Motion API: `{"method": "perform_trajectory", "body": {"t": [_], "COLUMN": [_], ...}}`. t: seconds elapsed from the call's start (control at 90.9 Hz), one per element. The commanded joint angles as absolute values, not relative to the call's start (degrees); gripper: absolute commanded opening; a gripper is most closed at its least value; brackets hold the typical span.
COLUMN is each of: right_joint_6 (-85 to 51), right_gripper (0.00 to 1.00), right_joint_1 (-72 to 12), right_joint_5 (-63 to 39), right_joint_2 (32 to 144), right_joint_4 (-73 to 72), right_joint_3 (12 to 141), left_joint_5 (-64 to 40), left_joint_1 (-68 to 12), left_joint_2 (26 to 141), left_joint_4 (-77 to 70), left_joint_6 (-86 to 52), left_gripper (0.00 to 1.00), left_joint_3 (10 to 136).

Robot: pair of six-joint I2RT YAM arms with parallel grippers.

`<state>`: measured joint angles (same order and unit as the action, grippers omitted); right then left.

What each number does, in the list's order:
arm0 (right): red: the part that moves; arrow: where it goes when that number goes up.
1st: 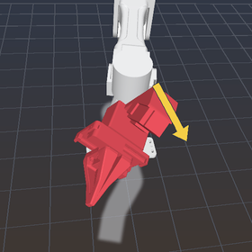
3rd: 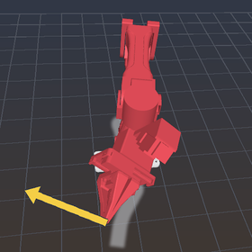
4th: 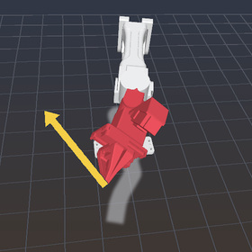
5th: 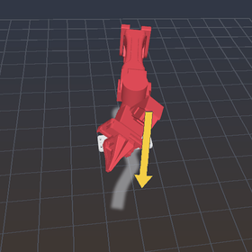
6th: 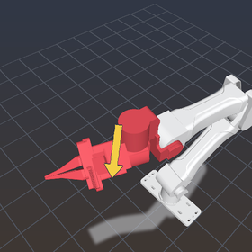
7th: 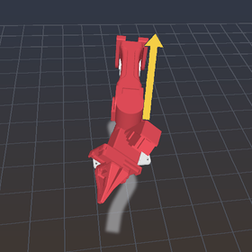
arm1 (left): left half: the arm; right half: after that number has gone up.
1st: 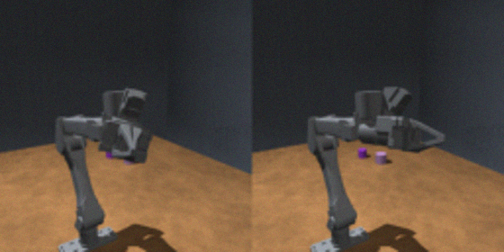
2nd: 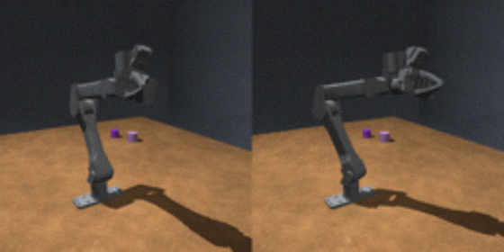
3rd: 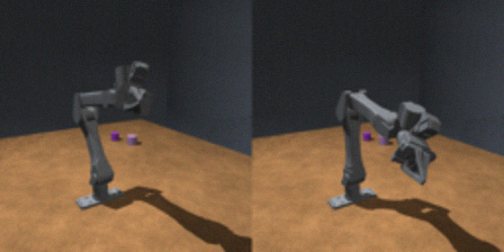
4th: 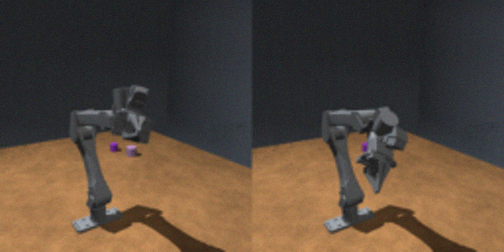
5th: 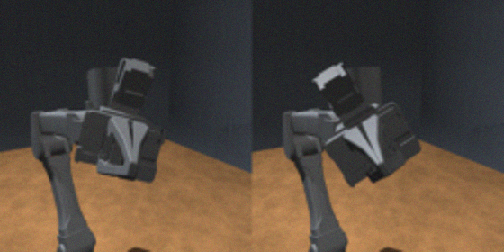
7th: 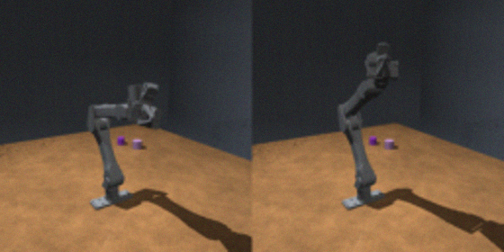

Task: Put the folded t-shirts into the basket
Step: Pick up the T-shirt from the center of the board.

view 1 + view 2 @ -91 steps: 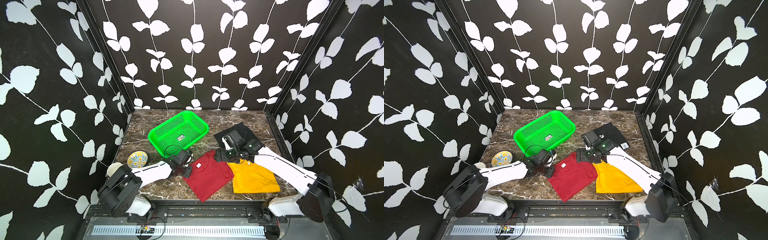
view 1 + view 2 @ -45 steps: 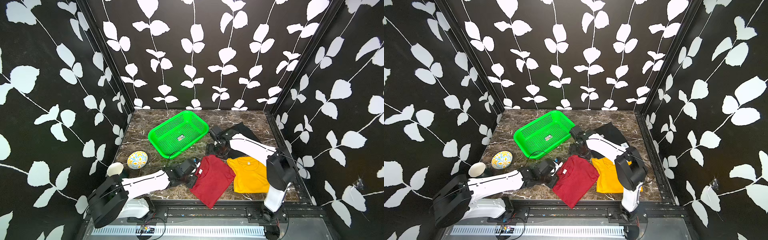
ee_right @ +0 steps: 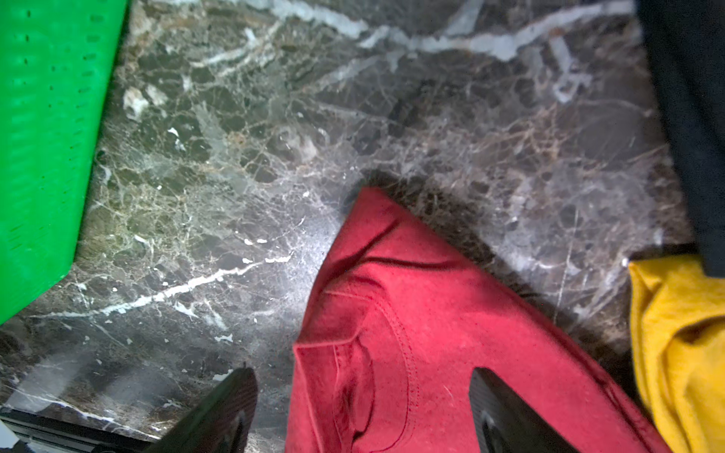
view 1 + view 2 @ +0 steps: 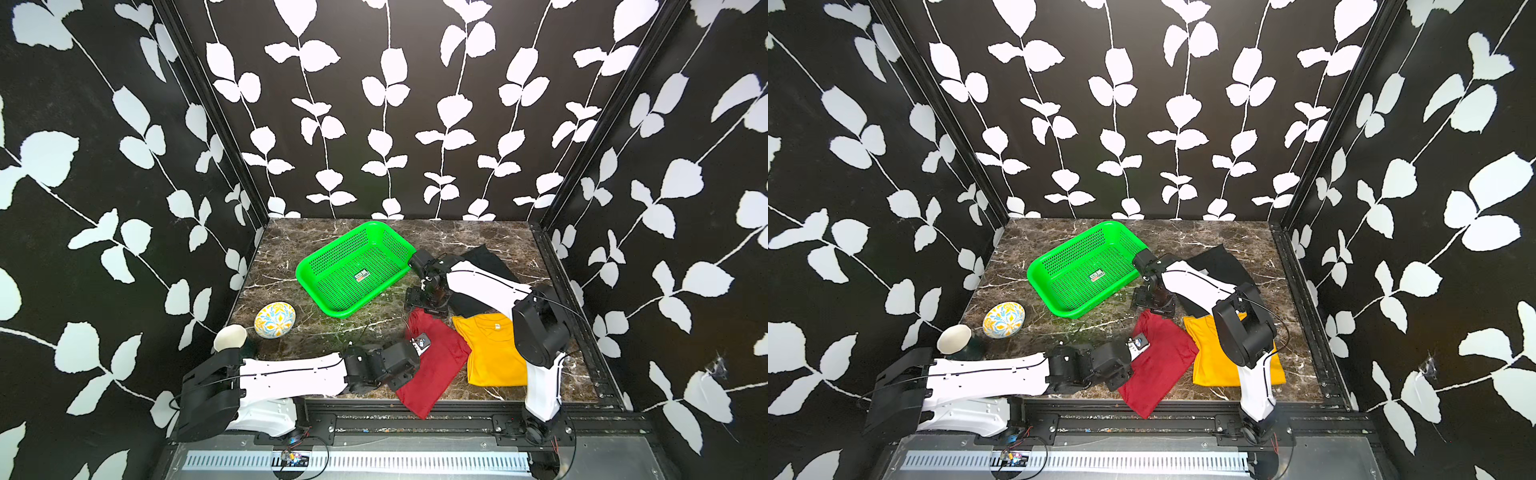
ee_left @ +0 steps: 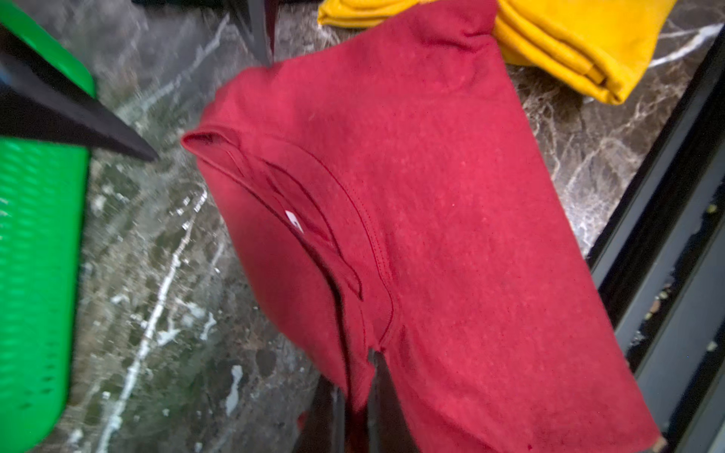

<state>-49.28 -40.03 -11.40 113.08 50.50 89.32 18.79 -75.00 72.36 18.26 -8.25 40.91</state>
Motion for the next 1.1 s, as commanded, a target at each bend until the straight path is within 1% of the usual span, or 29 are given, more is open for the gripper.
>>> {"method": "perform_trajectory", "body": {"t": [0.0, 0.132, 0.385, 0.495, 0.605, 0.682, 0.726, 0.781, 0.836, 0.88, 0.979, 1.023, 1.034, 1.089], "right_joint_6": [-47.2, -46.5, -45.5, -45.6, -45.5, -45.1, -44.8, -44.4, -44.1, -44.1, -44.1, -44.2, -44.2, -44.5], "right_gripper": [0.87, 0.87, 0.87, 0.85, 0.81, 0.7, 0.67, 0.6, 0.46, 0.38, 0.11, 0.01, 0.0, 0.0], "right_joint_1": [-40.8, -41.0, -44.0, -44.0, -44.0, -44.0, -44.0, -44.0, -43.7, -43.3, -42.7, -42.3, -42.2, -41.9], "right_joint_5": [-10.6, -10.5, -9.4, -9.7, -10.2, -10.4, -10.4, -10.6, -10.4, -10.1, -10.2, -10.4, -10.4, -10.8], "right_joint_2": [113.9, 114.9, 116.5, 117.1, 117.2, 117.4, 117.6, 117.8, 117.8, 117.5, 116.7, 116.3, 116.1, 115.4], "right_joint_4": [52.9, 53.3, 54.7, 54.1, 53.0, 52.6, 52.6, 52.4, 52.4, 52.3, 51.8, 51.7, 51.7, 51.7], "right_joint_3": [90.5, 91.1, 94.0, 93.2, 92.4, 92.2, 92.3, 92.4, 92.4, 92.3, 91.4, 91.2, 91.2, 91.1], "left_joint_5": [24.9, 25.2, 22.6, 23.1, 24.5, 24.8, 24.8, 25.1, 25.3, 25.4, 25.1, 25.2, 25.2, 25.5], "left_joint_1": [-76.9, -78.9, -79.3, -79.3, -79.4, -79.4, -79.4, -79.3, -79.3, -79.3, -79.3, -79.3, -79.3, -79.3], "left_joint_2": [70.6, 66.6, 61.2, 57.3, 53.7, 52.3, 52.0, 52.0, 52.2, 52.3, 51.7, 51.0, 50.8, 49.6], "left_joint_4": [19.7, 18.3, 18.4, 18.8, 19.7, 19.8, 19.7, 19.9, 20.3, 21.0, 22.0, 22.2, 22.2, 22.3], "left_joint_6": [-4.1, -1.4, 1.0, 1.6, 1.5, 1.4, 1.5, 1.5, 1.4, 1.3, 1.1, 1.0, 0.9, 0.7], "left_gripper": [0.0, 0.0, 0.0, 0.0, 0.0, 0.0, 0.0, 0.0, 0.0, 0.0, 0.0, 0.0, 0.0, 0.0], "left_joint_3": [42.6, 41.6, 40.2, 39.1, 38.0, 37.3, 37.0, 37.0, 37.1, 37.4, 37.5, 37.3, 37.2, 36.9]}}
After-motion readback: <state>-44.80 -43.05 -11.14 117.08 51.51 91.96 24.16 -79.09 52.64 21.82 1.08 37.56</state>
